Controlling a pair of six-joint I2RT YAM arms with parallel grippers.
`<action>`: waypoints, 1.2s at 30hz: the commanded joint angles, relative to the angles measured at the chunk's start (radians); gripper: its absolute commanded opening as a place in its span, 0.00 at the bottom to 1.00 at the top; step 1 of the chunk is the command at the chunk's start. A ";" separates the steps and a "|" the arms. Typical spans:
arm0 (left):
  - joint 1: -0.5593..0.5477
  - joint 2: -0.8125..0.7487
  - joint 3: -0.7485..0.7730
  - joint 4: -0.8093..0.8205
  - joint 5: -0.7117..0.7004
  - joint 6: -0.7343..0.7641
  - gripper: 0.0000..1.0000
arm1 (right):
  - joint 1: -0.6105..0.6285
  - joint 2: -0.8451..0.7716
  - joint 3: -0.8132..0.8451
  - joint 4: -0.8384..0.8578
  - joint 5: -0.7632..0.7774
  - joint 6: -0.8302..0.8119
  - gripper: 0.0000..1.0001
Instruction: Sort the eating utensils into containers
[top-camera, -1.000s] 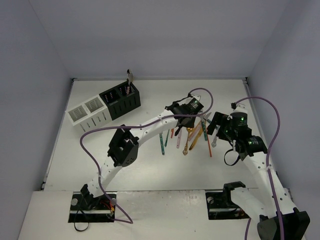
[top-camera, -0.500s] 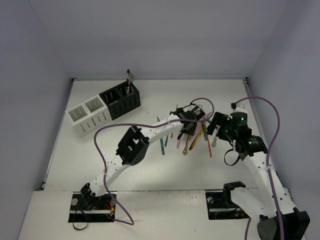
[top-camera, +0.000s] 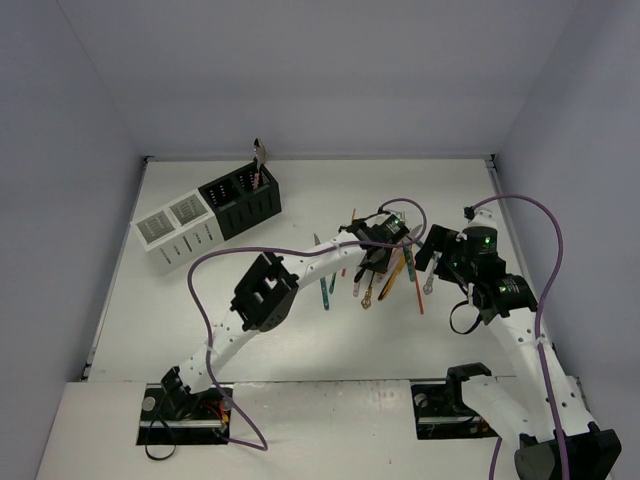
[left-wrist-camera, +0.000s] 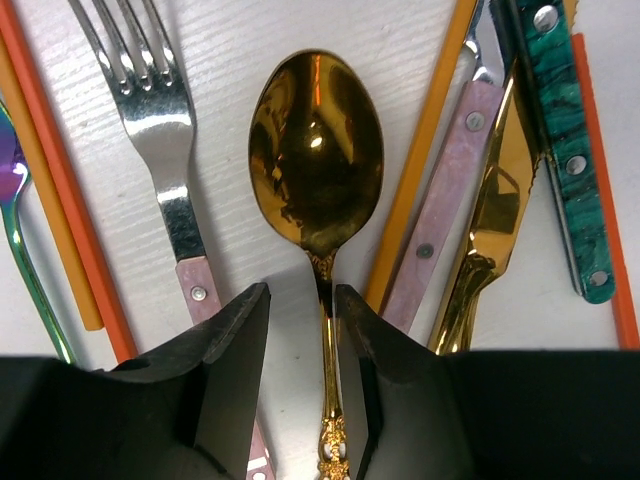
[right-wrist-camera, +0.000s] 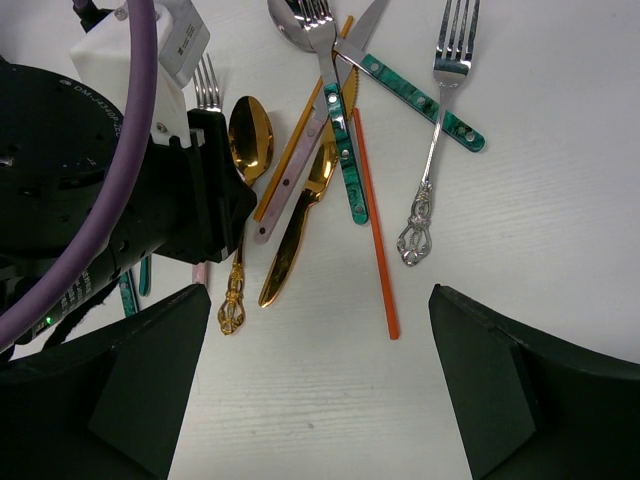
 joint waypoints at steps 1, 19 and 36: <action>-0.005 -0.062 -0.065 -0.029 -0.010 -0.027 0.29 | -0.007 -0.005 0.001 0.020 -0.013 0.004 0.89; 0.016 -0.230 -0.009 0.026 0.002 0.125 0.00 | -0.009 -0.002 0.038 0.020 -0.010 -0.003 0.89; 0.397 -0.762 -0.503 0.749 0.105 0.325 0.00 | -0.009 0.015 0.117 0.023 -0.003 -0.082 0.90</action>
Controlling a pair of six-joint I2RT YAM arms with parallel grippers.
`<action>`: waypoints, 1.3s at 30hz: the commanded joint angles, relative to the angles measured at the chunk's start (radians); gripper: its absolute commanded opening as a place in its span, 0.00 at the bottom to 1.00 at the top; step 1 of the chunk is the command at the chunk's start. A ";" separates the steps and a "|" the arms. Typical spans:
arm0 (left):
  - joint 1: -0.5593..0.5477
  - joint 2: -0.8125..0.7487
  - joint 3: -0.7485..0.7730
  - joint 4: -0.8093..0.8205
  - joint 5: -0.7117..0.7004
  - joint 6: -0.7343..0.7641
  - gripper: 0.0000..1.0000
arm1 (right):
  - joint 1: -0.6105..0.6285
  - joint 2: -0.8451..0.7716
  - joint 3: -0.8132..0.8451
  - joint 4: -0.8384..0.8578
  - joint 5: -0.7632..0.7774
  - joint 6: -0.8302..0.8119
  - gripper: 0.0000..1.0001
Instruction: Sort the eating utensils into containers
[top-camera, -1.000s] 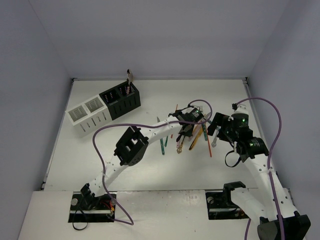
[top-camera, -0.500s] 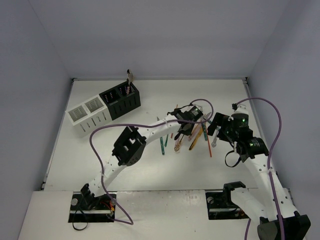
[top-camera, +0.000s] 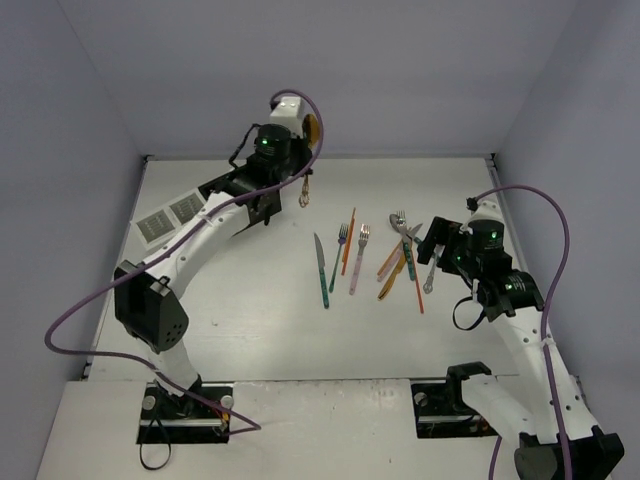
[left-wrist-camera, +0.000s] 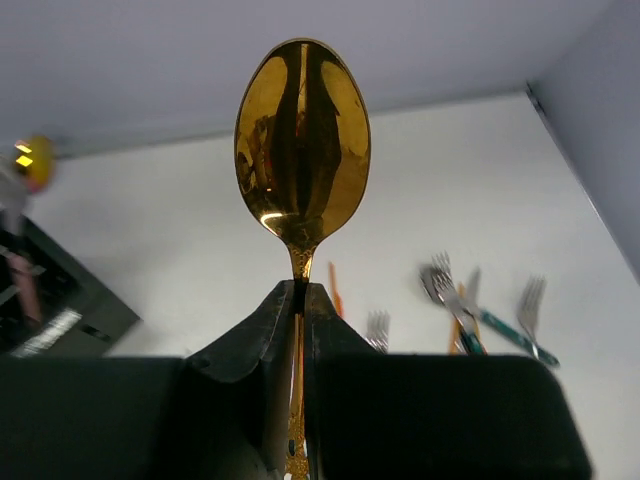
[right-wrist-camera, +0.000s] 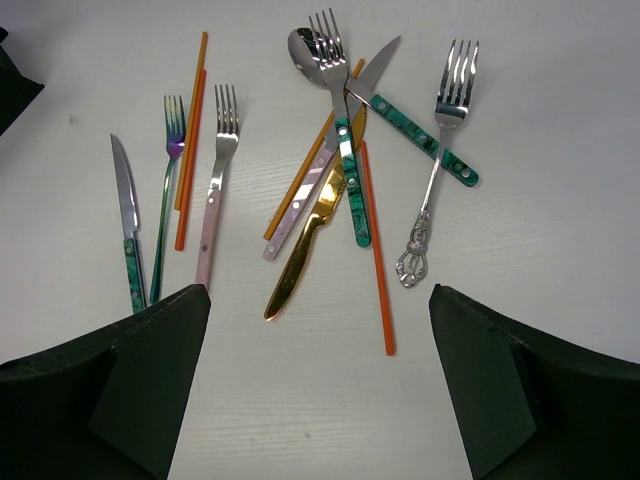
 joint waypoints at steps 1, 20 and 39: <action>0.100 -0.079 -0.114 0.333 0.033 0.128 0.00 | -0.009 0.019 0.049 0.036 0.001 -0.045 0.90; 0.427 0.122 -0.139 0.860 0.290 0.192 0.00 | -0.009 0.027 0.046 0.044 0.033 -0.070 0.90; 0.475 0.216 -0.343 1.172 0.366 0.159 0.00 | -0.010 0.029 0.012 0.048 0.077 -0.051 0.90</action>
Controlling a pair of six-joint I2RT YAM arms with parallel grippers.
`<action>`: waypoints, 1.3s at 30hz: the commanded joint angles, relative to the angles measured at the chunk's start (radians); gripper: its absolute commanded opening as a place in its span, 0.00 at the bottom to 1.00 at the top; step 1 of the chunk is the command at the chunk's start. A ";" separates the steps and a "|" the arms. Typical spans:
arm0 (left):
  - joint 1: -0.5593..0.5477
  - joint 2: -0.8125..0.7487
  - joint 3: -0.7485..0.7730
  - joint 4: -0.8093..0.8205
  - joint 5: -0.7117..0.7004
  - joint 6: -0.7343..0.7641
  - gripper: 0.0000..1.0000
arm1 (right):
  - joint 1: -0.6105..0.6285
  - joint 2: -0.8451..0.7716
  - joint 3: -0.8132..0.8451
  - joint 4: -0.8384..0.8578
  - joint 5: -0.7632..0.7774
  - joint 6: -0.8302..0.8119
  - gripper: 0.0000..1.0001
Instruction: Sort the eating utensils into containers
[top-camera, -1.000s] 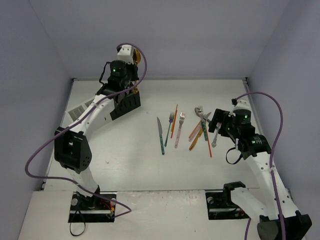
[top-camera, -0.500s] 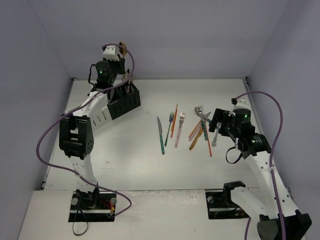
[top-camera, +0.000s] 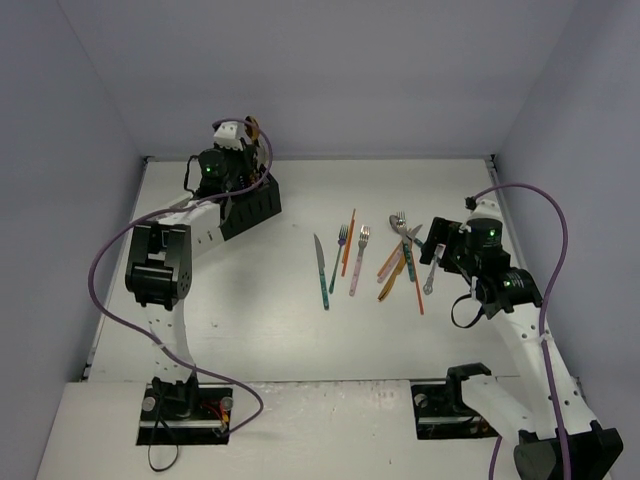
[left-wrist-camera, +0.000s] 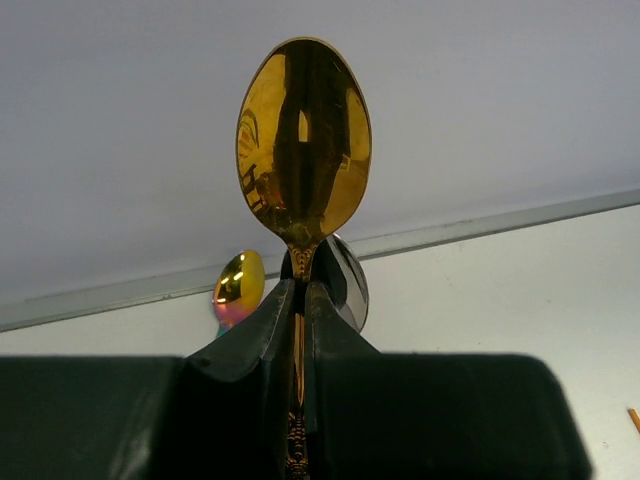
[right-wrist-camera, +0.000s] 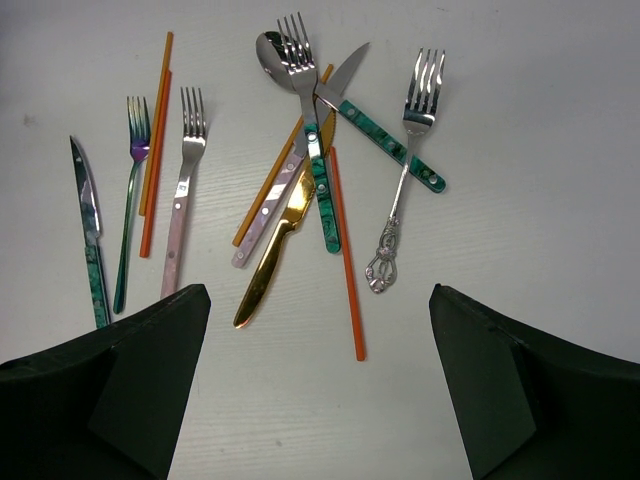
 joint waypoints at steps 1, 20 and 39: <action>0.004 -0.070 -0.025 0.230 0.029 -0.036 0.00 | -0.004 0.002 0.003 0.049 0.032 0.006 0.90; -0.018 -0.400 -0.180 0.012 -0.064 -0.077 0.48 | -0.005 0.122 0.083 0.052 0.013 -0.048 0.90; -0.307 -0.723 -0.214 -1.026 -0.188 -0.099 0.71 | -0.088 0.767 0.356 0.056 -0.049 -0.216 0.60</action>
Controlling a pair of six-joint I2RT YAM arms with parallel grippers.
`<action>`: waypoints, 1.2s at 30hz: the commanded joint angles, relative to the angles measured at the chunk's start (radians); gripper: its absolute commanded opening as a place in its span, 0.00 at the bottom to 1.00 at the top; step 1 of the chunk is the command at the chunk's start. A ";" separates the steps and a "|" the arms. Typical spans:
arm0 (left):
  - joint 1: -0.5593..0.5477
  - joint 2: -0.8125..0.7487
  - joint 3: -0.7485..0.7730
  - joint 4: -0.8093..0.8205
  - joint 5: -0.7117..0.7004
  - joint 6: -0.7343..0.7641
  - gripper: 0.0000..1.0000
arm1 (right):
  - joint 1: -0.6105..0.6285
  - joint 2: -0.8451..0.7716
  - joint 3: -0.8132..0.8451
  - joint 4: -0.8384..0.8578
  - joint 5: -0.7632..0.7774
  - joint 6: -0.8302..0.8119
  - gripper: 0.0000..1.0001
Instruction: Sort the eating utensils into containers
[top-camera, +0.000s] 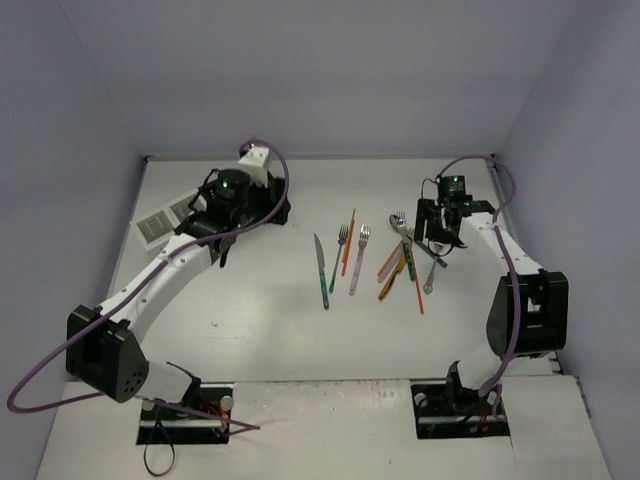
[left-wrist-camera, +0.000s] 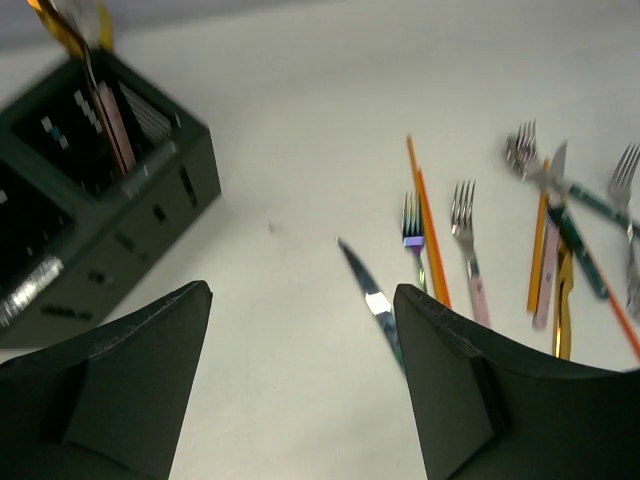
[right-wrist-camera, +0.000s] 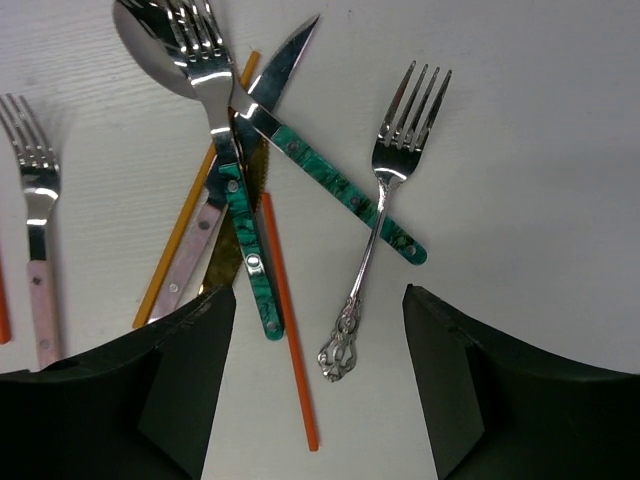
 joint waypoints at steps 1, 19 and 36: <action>-0.001 -0.085 -0.021 -0.133 0.007 -0.017 0.71 | -0.016 0.085 0.085 0.019 -0.050 -0.093 0.60; -0.027 -0.206 -0.113 -0.177 -0.022 0.117 0.72 | -0.018 0.369 0.163 0.136 -0.150 -0.384 0.51; -0.029 -0.203 -0.091 -0.201 -0.015 0.112 0.72 | -0.038 0.347 0.204 0.156 -0.118 -0.446 0.00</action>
